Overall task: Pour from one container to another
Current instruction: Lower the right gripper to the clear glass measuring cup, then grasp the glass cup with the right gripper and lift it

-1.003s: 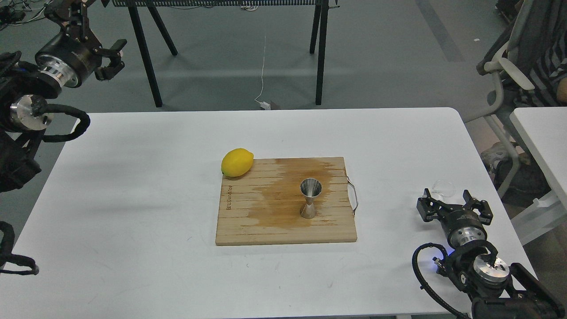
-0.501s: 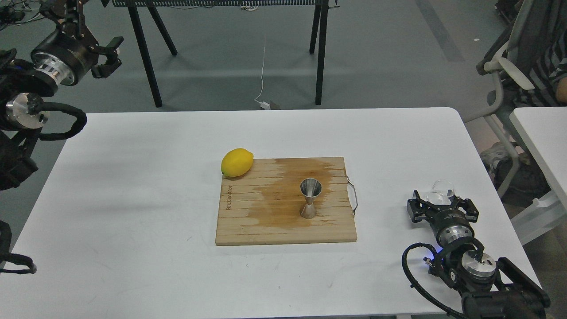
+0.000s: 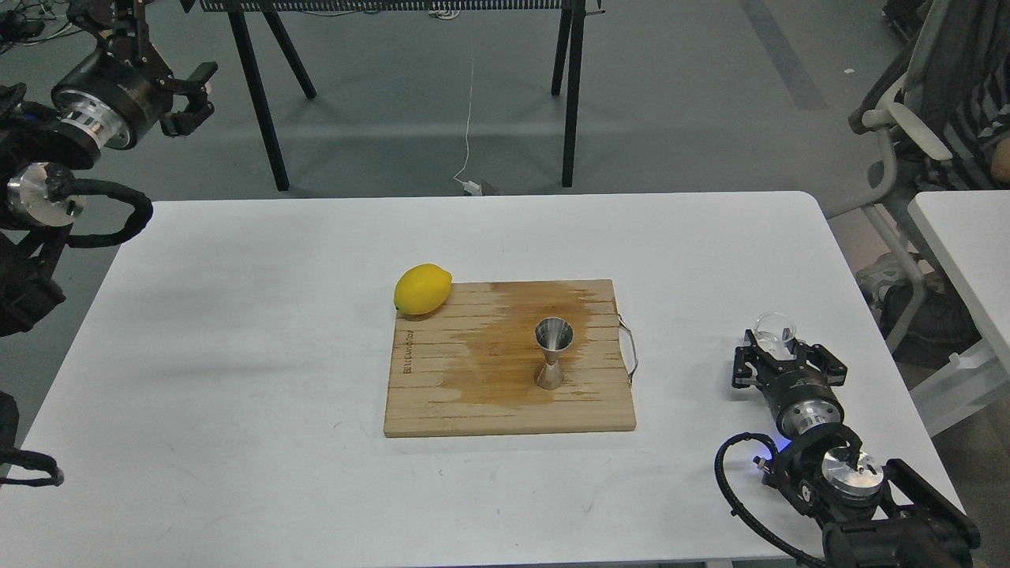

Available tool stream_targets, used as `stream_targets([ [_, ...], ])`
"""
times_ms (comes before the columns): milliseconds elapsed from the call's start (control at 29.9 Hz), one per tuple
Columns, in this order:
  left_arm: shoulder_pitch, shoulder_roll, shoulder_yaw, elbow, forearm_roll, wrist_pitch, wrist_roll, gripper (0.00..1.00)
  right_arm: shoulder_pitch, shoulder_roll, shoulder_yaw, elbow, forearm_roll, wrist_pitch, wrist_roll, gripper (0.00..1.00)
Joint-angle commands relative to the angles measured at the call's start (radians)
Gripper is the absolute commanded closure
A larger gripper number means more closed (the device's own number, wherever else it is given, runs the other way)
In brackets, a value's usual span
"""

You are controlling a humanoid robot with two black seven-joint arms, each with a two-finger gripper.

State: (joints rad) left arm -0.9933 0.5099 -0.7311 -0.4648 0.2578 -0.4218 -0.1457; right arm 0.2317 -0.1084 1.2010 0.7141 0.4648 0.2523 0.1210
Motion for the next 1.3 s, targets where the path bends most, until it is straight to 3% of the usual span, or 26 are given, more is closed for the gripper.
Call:
stream_targets([
  [0, -0.002, 0.004, 0.001, 0.000, 0.000, 0.000, 0.000, 0.01, -0.002, 0.003, 0.000, 0.011, 0.000, 0.004, 0.000, 0.82],
  [401, -0.007, 0.013, -0.001, 0.000, 0.000, 0.000, 0.000, 0.01, -0.011, -0.008, -0.070, 0.195, -0.002, -0.036, 0.016, 0.82],
  [902, -0.027, 0.016, 0.003, 0.000, 0.001, 0.003, -0.003, 0.01, 0.014, -0.223, -0.150, 0.686, -0.158, -0.304, -0.004, 0.82],
  [1070, -0.028, 0.021, 0.003, 0.000, 0.001, 0.001, -0.003, 0.01, 0.090, -0.338, -0.294, 0.728, -0.156, -0.317, -0.017, 0.82],
  [1270, -0.028, 0.021, 0.001, 0.000, 0.001, 0.001, -0.003, 0.01, 0.104, -0.341, -0.327, 0.749, -0.160, -0.321, -0.017, 0.82],
])
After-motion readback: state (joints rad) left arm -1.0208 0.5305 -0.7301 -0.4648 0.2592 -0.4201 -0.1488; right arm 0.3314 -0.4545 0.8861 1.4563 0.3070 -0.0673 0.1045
